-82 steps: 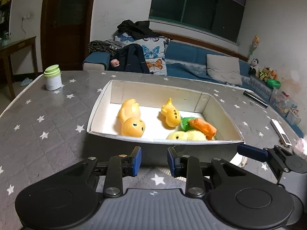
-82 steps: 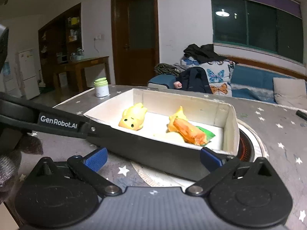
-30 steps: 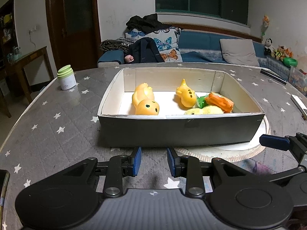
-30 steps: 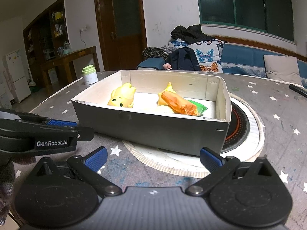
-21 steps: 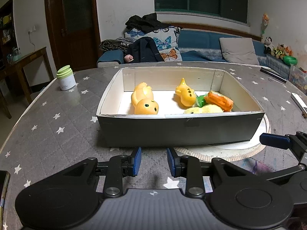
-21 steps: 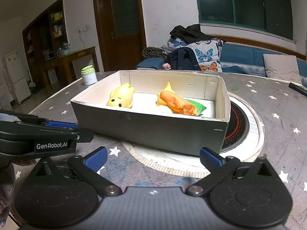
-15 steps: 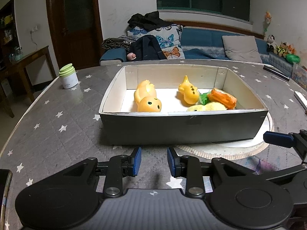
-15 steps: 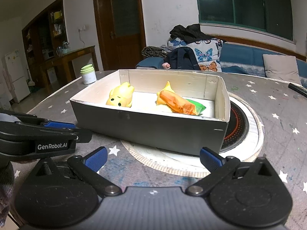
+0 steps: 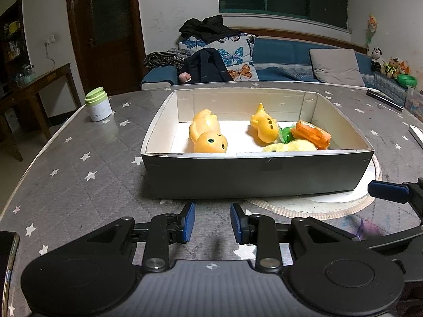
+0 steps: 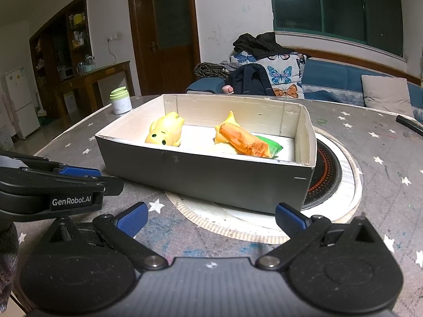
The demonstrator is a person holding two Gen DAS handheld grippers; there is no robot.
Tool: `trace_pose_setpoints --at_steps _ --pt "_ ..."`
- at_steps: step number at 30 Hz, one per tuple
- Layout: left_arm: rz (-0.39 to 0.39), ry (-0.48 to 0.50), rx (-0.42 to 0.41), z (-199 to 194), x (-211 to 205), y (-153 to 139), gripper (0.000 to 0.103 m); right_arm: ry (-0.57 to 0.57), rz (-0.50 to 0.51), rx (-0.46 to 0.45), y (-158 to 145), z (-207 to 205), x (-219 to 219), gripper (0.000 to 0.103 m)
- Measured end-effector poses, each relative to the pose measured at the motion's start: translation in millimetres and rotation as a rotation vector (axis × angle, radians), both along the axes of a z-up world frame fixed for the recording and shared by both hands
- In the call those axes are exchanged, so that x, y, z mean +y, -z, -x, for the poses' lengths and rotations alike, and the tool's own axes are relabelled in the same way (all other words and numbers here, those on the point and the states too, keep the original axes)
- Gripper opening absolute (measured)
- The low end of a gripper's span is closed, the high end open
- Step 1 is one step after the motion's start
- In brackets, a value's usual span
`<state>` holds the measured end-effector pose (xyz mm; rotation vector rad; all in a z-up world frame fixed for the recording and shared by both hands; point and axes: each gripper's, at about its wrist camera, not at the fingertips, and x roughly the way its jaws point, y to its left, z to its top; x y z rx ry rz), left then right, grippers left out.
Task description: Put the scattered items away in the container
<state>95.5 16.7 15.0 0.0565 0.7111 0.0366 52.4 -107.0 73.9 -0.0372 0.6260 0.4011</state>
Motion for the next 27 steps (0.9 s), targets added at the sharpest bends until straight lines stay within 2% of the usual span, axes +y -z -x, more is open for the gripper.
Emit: trace_pose_setpoints --at_steps 27 --pt "0.000 -0.045 0.001 1.9 9.3 1.4 0.032 0.003 0.107 0.015 -1.9 -1.1 15.5 0.103"
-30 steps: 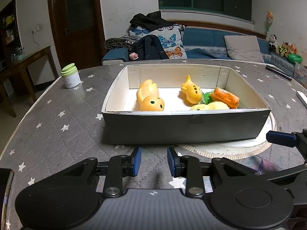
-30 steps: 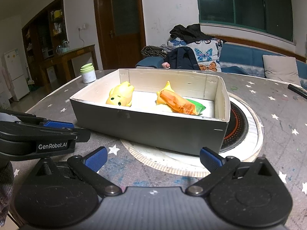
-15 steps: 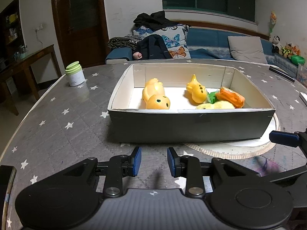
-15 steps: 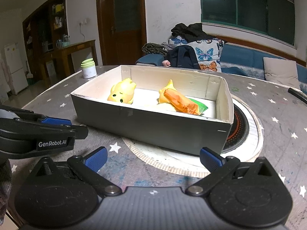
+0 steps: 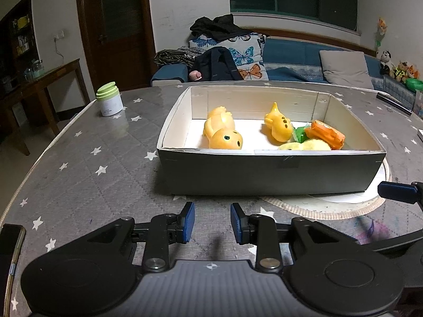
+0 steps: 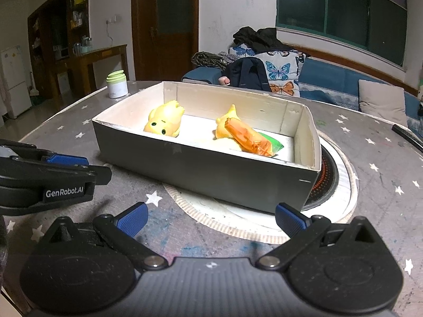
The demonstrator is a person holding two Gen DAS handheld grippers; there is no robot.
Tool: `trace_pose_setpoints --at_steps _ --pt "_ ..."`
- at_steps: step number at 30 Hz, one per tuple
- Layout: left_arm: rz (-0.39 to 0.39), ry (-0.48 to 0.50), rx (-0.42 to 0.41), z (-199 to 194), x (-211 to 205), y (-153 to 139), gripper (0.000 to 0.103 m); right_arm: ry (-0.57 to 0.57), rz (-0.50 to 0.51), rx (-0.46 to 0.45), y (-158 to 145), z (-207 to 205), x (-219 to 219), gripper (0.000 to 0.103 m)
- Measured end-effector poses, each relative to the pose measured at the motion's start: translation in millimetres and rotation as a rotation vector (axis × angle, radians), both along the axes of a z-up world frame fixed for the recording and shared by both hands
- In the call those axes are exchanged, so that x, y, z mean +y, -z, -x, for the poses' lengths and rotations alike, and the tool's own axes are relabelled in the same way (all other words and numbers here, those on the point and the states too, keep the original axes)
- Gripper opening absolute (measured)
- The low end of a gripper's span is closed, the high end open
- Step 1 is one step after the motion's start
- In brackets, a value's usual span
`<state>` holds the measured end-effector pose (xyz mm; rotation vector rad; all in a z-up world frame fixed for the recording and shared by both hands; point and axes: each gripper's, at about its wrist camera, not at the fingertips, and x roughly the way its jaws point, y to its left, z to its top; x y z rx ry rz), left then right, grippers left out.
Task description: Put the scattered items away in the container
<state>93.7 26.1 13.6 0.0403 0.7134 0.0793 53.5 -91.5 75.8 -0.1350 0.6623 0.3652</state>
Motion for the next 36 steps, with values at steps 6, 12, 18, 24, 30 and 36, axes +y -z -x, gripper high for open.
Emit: trace_pose_setpoints --at_steps 6,12,18,24,30,36 --pt "0.001 -0.008 0.000 -0.2 0.6 -0.3 0.032 0.002 0.005 0.001 -0.3 -0.2 -1.4 0.103" --pt "0.001 -0.007 0.001 -1.9 2.3 -0.2 0.032 0.006 0.010 0.005 0.0 -0.9 -2.5 0.103" --pt "0.001 -0.009 0.001 -2.2 1.4 1.0 0.032 0.007 0.013 0.009 0.2 -2.0 -2.9 0.103" --pt "0.001 -0.013 0.004 -2.4 0.2 0.3 0.032 0.012 0.014 0.011 0.6 -3.5 -3.1 0.103" --pt "0.000 -0.012 0.004 -4.1 -0.8 -0.9 0.032 0.013 0.011 0.013 0.8 -4.7 -3.6 0.103" --pt "-0.005 -0.010 0.003 -6.2 -2.9 -2.1 0.032 0.014 0.008 0.016 1.1 -6.4 -2.9 0.103"
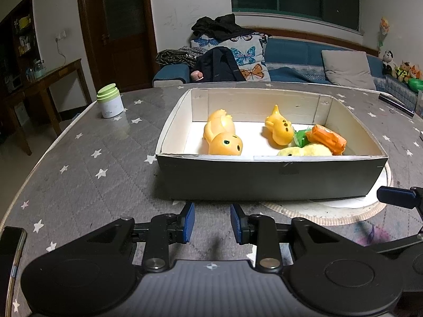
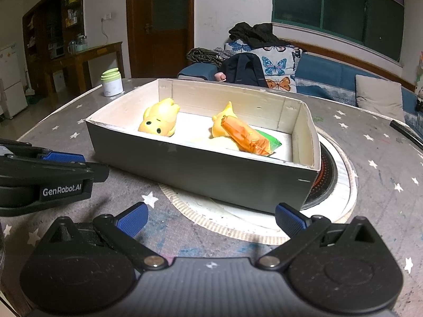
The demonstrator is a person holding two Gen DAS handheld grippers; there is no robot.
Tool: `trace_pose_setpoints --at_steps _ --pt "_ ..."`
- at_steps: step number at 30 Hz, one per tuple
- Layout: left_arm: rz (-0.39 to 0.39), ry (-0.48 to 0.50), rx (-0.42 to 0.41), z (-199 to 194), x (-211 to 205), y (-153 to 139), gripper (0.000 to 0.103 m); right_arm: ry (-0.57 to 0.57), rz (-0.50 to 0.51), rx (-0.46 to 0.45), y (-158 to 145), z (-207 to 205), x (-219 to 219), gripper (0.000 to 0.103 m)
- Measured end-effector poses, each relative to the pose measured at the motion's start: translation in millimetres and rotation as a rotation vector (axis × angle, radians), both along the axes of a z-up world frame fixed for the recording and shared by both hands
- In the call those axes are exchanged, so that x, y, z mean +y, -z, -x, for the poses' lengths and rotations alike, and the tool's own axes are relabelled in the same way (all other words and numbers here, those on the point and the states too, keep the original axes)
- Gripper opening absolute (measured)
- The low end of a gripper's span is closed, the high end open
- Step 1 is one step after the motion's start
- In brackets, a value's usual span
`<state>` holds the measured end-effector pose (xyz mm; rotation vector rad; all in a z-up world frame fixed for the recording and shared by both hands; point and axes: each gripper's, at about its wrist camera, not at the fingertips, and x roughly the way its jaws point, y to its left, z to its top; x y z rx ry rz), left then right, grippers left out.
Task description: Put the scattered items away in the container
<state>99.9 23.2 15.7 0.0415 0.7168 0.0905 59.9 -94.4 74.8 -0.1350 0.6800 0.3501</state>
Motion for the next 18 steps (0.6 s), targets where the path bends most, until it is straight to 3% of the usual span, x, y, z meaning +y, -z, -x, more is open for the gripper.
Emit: trace_pose_setpoints --at_steps 18 --pt "-0.008 0.003 0.005 -9.5 -2.1 -1.0 0.032 0.011 -0.008 0.005 0.2 -6.6 1.9 0.103"
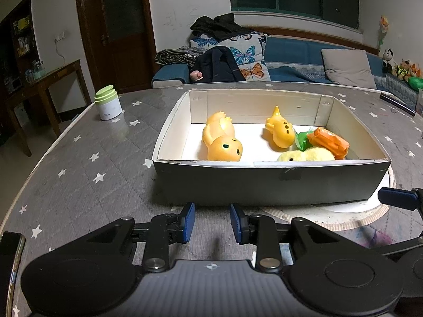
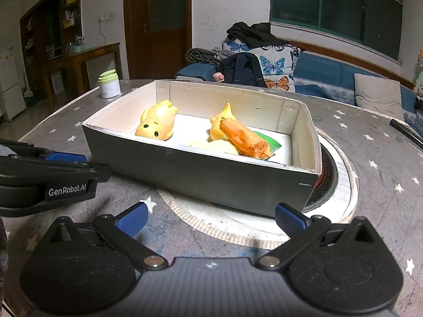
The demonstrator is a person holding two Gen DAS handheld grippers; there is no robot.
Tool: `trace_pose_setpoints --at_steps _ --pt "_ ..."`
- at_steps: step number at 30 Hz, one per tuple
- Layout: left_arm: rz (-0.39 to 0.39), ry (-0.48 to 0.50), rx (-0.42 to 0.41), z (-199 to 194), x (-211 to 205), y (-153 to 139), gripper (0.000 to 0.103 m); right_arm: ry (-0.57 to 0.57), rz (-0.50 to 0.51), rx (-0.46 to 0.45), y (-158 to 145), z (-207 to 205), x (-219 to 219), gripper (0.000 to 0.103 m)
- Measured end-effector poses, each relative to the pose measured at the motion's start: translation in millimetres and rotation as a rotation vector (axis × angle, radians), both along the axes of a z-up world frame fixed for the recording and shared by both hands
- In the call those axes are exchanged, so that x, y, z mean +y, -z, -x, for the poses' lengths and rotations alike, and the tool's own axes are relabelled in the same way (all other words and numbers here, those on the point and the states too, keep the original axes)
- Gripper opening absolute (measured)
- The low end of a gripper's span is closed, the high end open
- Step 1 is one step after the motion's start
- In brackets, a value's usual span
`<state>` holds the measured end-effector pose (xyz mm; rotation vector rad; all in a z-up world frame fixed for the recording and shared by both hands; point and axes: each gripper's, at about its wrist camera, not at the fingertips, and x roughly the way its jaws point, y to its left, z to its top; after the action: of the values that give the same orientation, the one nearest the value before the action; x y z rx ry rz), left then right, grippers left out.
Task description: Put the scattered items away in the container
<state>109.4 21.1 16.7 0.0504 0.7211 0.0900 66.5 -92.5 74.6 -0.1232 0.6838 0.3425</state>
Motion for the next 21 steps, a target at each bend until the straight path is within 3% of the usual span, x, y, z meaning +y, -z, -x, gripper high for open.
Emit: trace_pose_setpoints --at_steps 21 --pt "-0.002 -0.005 0.011 -13.3 -5.8 2.2 0.032 0.034 -0.010 0.009 2.5 -9.1 -4.8 0.103"
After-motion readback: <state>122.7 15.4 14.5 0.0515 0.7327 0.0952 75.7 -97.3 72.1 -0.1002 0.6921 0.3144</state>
